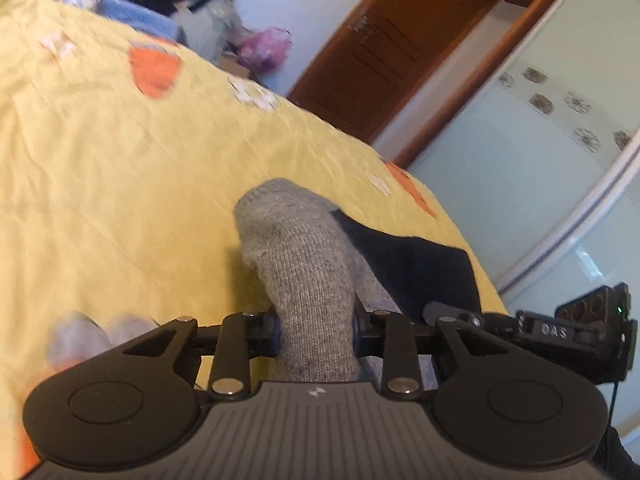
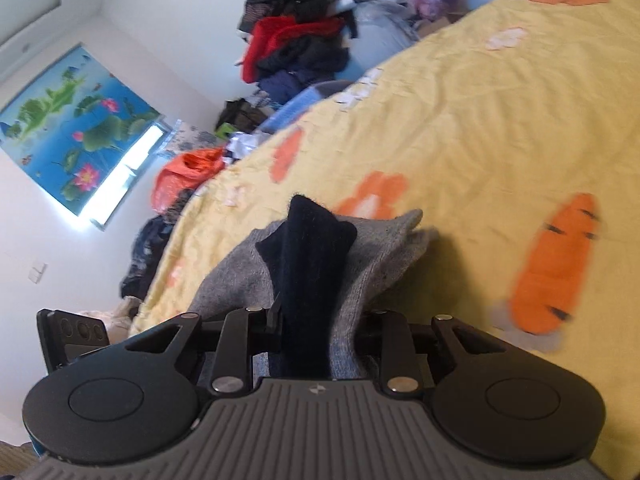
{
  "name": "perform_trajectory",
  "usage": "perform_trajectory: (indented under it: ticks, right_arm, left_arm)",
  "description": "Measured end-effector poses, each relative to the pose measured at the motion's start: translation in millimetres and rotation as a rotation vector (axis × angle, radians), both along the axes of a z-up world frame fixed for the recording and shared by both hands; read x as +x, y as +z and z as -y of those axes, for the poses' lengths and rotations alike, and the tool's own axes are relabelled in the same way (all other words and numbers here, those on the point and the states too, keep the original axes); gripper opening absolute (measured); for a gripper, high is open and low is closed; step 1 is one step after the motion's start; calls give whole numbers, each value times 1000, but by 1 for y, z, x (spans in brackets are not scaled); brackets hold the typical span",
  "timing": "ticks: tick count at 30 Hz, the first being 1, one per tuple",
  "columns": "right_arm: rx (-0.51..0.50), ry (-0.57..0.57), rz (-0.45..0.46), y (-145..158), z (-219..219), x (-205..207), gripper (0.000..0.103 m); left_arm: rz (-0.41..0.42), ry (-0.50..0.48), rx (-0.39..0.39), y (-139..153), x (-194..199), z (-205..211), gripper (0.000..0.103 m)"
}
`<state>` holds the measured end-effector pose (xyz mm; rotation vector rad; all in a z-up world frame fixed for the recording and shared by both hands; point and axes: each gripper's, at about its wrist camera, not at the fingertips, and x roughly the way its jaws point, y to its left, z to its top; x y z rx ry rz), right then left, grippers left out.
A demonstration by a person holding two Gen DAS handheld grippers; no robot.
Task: Fold small clothes
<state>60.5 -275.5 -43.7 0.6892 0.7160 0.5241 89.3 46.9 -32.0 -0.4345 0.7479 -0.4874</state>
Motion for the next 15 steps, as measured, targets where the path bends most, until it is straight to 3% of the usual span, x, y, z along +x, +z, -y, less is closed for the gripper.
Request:
perform_trajectory:
  ticks: [2, 4, 6, 7, 8, 9, 11, 15]
  right_arm:
    - [24, 10, 4, 0, -16, 17, 34]
    - [5, -12, -12, -9, -31, 36, 35]
    - [-60, -27, -71, -24, -44, 50, 50]
    - [-86, -49, -126, -29, -47, 53, 61]
    - [-62, -50, -150, -32, -44, 48, 63]
    - [-14, -35, -145, -31, -39, 38, 66]
    - [38, -30, -139, -27, -28, 13, 85]
    - [90, 15, -170, -29, -11, -38, 90]
  left_arm:
    - [5, 19, 59, 6, 12, -11, 32]
    - [-4, 43, 178, 0, 23, -13, 37]
    - [-68, 79, 232, -9, 23, -21, 43]
    - [-77, 83, 187, -11, 16, -29, 49]
    - [-80, 79, 122, -13, 5, -38, 56]
    - [-85, 67, 74, -14, -8, -47, 60]
    - [-102, 47, 9, -22, -36, -57, 67]
    - [-189, -2, -99, -43, -82, -60, 67]
